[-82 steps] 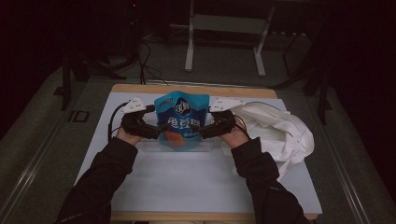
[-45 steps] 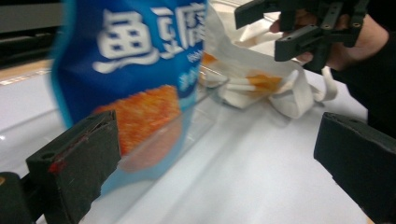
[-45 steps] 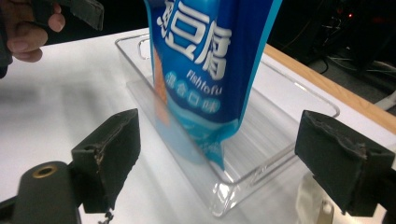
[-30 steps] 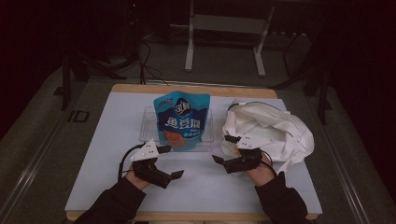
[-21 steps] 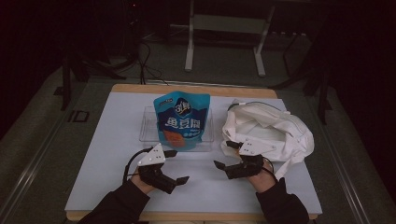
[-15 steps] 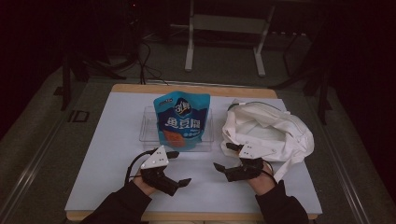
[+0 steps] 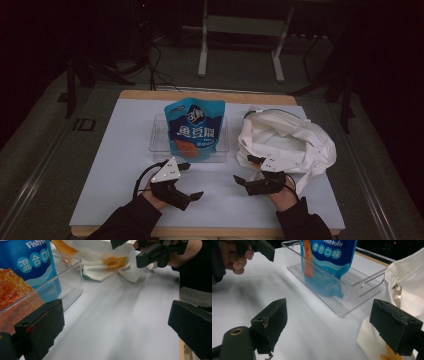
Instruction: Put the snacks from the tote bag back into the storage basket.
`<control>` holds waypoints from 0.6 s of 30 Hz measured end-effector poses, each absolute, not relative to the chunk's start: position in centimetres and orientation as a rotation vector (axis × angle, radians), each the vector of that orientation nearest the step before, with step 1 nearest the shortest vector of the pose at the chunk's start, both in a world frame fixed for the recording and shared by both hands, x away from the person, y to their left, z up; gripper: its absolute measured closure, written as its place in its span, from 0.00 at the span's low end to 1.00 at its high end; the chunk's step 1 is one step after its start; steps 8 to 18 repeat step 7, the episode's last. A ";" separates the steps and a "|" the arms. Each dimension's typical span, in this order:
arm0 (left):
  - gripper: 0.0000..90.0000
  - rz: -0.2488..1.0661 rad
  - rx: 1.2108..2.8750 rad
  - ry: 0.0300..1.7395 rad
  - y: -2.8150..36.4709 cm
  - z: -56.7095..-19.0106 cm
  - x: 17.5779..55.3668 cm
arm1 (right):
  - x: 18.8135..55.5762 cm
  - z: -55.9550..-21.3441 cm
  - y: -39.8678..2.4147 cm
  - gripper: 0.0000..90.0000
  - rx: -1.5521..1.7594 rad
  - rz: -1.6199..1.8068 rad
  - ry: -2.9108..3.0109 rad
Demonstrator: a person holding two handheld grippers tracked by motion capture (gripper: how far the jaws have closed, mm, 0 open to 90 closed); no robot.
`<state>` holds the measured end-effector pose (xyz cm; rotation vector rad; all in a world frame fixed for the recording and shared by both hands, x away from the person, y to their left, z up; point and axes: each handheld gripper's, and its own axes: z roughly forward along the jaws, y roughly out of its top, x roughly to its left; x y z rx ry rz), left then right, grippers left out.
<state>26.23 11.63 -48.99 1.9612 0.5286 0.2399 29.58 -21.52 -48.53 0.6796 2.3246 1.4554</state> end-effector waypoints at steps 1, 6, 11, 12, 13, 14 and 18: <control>0.01 0.238 1.962 0.529 11.6 -49.0 26.2 | 29.6 -48.6 -21.6 0.16 0.681 1.455 2.322; 0.01 0.236 1.971 0.522 11.6 -49.2 26.2 | 29.8 -48.7 -21.6 0.16 0.684 1.458 2.328; 0.01 0.235 1.973 0.521 11.6 -49.2 26.2 | 29.8 -48.7 -21.6 0.16 0.683 1.459 2.329; 0.01 0.235 1.973 0.521 11.6 -49.2 26.2 | 29.8 -48.7 -21.6 0.16 0.683 1.459 2.329; 0.01 0.235 1.973 0.521 11.6 -49.2 26.2 | 29.8 -48.7 -21.6 0.16 0.683 1.459 2.329; 0.01 0.235 1.973 0.521 11.6 -49.2 26.2 | 29.8 -48.7 -21.6 0.16 0.683 1.459 2.329; 0.01 0.235 1.973 0.521 11.6 -49.2 26.2 | 29.8 -48.7 -21.6 0.16 0.683 1.459 2.329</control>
